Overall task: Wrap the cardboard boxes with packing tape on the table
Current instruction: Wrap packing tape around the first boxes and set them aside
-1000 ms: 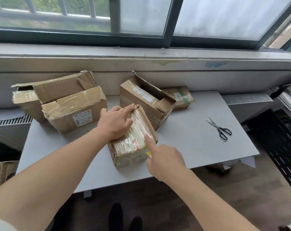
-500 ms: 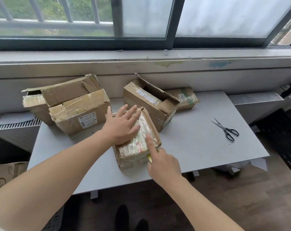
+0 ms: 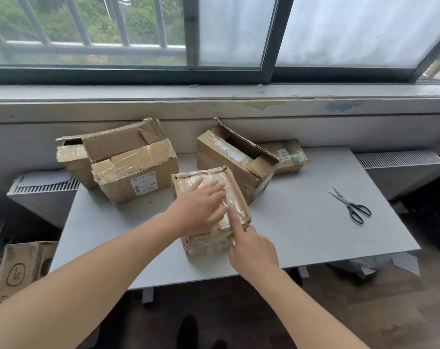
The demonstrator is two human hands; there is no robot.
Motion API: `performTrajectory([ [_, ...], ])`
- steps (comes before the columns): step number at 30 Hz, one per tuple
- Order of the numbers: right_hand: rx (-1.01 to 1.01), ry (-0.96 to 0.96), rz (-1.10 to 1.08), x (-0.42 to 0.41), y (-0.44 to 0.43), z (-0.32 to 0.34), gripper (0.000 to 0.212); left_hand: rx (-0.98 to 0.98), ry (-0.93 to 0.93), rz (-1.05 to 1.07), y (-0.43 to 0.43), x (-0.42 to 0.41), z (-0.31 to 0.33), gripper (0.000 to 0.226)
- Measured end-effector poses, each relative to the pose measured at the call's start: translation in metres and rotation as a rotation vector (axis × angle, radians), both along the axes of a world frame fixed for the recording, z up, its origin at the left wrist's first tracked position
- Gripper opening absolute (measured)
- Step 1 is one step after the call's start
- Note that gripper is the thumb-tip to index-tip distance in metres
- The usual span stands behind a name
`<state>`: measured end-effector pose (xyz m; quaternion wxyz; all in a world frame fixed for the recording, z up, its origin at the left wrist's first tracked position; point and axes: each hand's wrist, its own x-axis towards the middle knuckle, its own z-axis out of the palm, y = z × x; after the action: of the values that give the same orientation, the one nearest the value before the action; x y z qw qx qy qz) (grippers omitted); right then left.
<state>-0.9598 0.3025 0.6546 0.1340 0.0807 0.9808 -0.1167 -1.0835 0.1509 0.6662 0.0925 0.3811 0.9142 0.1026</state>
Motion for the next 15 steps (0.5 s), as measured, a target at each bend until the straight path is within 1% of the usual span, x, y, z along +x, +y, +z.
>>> performTrajectory([
  [1,0.003,0.005,0.010,0.000,0.000,0.000,0.087,-0.130,0.061,0.063,-0.010,-0.003,-0.002,0.088],
  [2,0.002,0.008,0.022,-0.001,-0.001,0.000,0.086,-0.214,0.072,0.157,-0.021,-0.005,-0.004,0.097],
  [3,0.003,0.013,0.032,-0.001,-0.002,-0.001,0.085,-0.246,0.049,0.238,-0.029,-0.007,-0.005,0.101],
  [4,0.009,0.020,0.036,-0.001,-0.004,-0.002,0.085,-0.254,0.029,0.277,-0.035,-0.007,-0.006,0.104],
  [7,0.015,0.023,0.022,-0.004,-0.005,-0.004,0.085,-0.270,0.026,0.277,-0.027,0.001,-0.006,0.109],
  [11,0.025,0.031,0.025,-0.003,-0.003,-0.004,0.083,-0.249,0.007,0.255,-0.013,0.015,-0.010,0.098],
  [13,0.025,0.030,0.027,-0.002,-0.001,-0.004,0.083,-0.179,0.039,0.248,-0.026,0.009,-0.007,0.089],
  [15,0.020,0.029,0.028,-0.003,0.001,-0.003,0.084,-0.125,0.089,0.305,-0.048,-0.002,-0.007,0.089],
])
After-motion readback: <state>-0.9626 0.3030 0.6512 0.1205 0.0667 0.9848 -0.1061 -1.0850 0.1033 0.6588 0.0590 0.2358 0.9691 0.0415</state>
